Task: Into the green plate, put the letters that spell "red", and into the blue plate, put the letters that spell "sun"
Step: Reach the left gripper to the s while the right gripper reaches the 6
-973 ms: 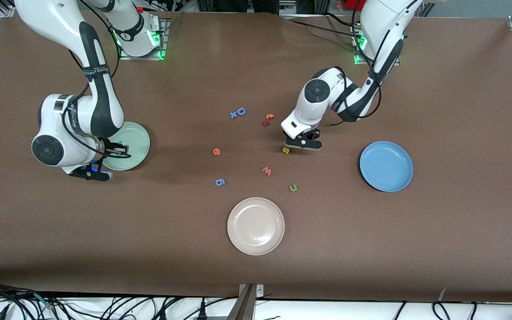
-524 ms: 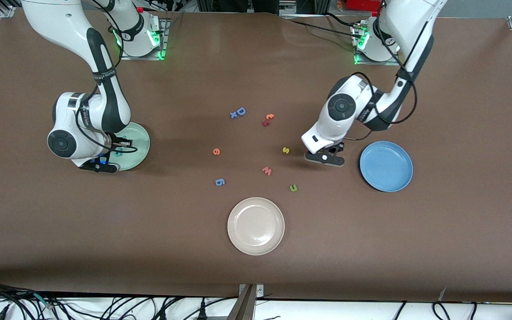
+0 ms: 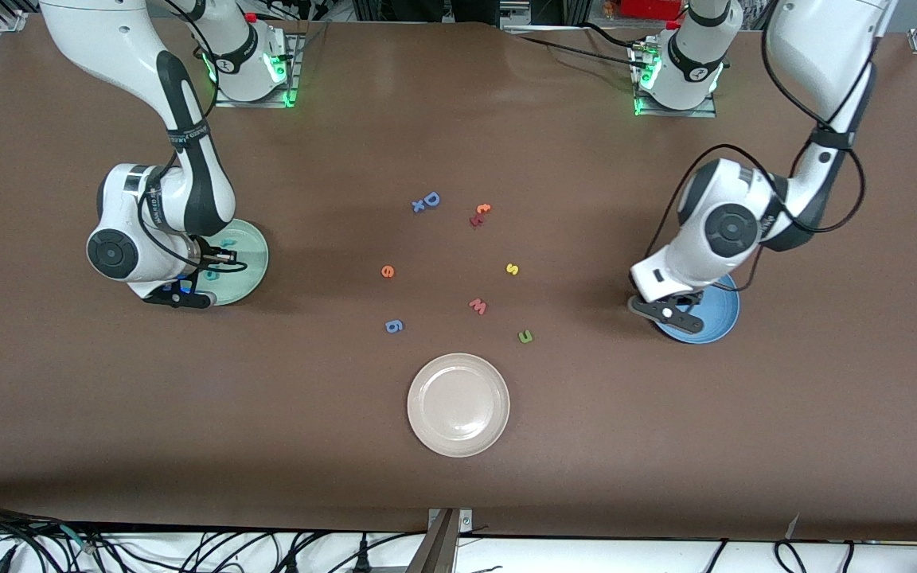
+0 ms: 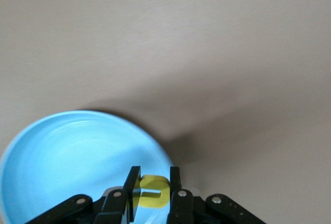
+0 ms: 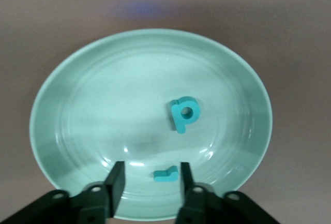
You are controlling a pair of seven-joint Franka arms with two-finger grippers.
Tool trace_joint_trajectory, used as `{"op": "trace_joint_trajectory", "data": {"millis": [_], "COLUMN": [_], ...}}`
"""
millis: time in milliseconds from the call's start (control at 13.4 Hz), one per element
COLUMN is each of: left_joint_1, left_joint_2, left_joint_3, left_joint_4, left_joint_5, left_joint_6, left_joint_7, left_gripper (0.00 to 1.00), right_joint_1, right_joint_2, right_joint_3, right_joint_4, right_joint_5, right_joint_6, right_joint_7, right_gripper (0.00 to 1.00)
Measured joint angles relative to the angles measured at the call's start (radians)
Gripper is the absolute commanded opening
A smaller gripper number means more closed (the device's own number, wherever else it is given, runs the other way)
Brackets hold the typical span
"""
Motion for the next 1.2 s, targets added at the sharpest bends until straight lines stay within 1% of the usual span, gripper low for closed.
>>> {"op": "trace_joint_trajectory", "data": {"millis": [75,150,225,299,449,674,898,1048,1198], "left_joint_1": [0.021,0.037,0.048,0.052,0.053,0.053,0.045,0.004,-0.061], "left_joint_2": [0.0,0.0,0.001,0.002,0.006,0.007,0.007,0.007,0.007], "left_joint_3": [0.0,-0.001,-0.001,-0.001,-0.002,-0.003,-0.01,-0.017,-0.021], "left_joint_4": [0.0,-0.001,-0.001,-0.002,-0.001,-0.001,-0.001,-0.001,0.0], "left_joint_5": [0.0,0.0,0.0,0.0,0.0,-0.016,-0.152,-0.173,-0.173], "left_joint_6": [-0.002,-0.005,-0.007,-0.008,-0.008,-0.008,-0.008,-0.008,-0.008], "left_joint_7": [0.036,0.063,0.08,0.09,0.098,0.099,0.089,0.009,-0.083], "left_gripper": [0.02,0.15,0.55,1.0,1.0,1.0,1.0,1.0,1.0], "right_joint_1": [0.002,0.007,0.013,0.022,0.036,0.049,0.063,0.066,0.08], "right_joint_2": [-0.007,-0.013,-0.021,-0.029,-0.037,-0.033,-0.014,0.023,0.067], "right_joint_3": [0.001,0.005,0.015,0.034,0.093,0.206,0.295,0.351,0.377], "right_joint_4": [0.013,0.039,0.077,0.118,0.183,0.244,0.254,0.255,0.254], "right_joint_5": [0.002,0.003,0.005,0.006,0.007,0.007,0.007,0.007,0.007], "right_joint_6": [-0.013,-0.042,-0.076,-0.106,-0.129,-0.12,-0.025,0.064,0.13], "right_joint_7": [0.009,0.036,0.079,0.136,0.278,0.49,0.607,0.633,0.641], "right_gripper": [1.0,1.0,0.99,1.0,1.0,1.0,0.99,0.99,0.99]}}
